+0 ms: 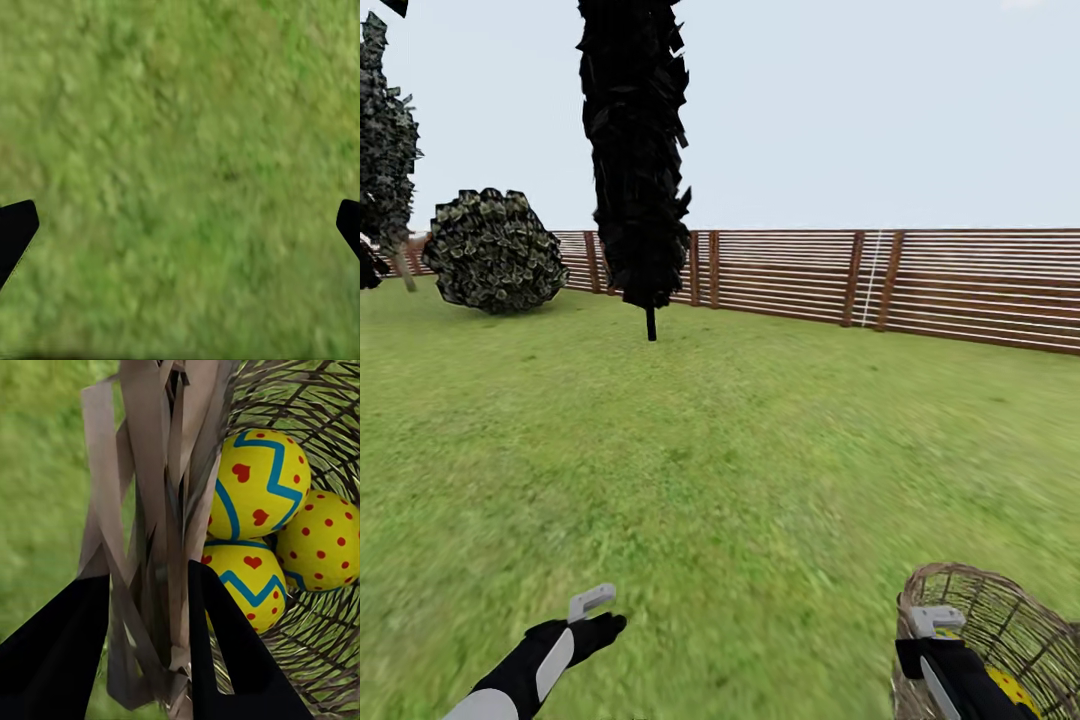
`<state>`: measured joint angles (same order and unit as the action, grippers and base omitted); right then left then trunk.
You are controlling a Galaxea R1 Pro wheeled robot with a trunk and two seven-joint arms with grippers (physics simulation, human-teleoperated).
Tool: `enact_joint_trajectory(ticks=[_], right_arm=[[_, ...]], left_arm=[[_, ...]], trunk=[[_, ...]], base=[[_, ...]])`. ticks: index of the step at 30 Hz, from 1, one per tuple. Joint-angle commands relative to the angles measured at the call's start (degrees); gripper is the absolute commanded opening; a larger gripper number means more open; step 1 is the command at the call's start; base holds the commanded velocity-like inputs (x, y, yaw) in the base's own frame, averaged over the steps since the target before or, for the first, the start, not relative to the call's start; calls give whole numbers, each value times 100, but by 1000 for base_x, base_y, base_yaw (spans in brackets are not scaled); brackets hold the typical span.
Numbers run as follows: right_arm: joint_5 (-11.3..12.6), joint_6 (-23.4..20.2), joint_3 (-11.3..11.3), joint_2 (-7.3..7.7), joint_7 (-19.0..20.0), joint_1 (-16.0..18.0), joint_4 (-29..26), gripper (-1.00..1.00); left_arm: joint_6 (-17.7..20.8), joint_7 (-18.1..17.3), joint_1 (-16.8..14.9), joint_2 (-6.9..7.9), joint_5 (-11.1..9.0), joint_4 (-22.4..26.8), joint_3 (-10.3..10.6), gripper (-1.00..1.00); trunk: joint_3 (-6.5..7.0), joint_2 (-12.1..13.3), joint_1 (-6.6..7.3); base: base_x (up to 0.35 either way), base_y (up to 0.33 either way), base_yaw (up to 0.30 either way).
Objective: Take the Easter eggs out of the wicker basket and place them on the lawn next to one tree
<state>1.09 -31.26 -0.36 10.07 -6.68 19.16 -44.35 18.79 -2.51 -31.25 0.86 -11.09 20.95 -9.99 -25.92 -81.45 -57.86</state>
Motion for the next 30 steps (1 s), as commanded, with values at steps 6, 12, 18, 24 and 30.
enact_joint_trajectory(ticks=[6,12,18,24,30], right_arm=[[-21,0,8,0,188,0,-30,-100],[-27,-18,18,-23,193,0,-19,-100],[-30,-3,43,-43,194,0,-12,-100],[-30,-3,48,-49,188,0,-12,-100],[-27,-3,52,-49,185,0,-6,-100]], left_arm=[[37,-22,-4,-6,-16,5,-38,100],[37,-22,-4,-7,-16,5,-38,100],[37,-22,-4,-7,-16,5,-38,100],[37,-22,-4,-7,-16,5,-38,100],[37,-22,-4,-5,-16,5,-38,100]], trunk=[[114,238,133],[235,479,264],[355,720,396],[475,960,528],[596,1201,660]], base=[[0,0,295],[0,0,295],[0,0,295],[0,0,295],[0,0,295]])
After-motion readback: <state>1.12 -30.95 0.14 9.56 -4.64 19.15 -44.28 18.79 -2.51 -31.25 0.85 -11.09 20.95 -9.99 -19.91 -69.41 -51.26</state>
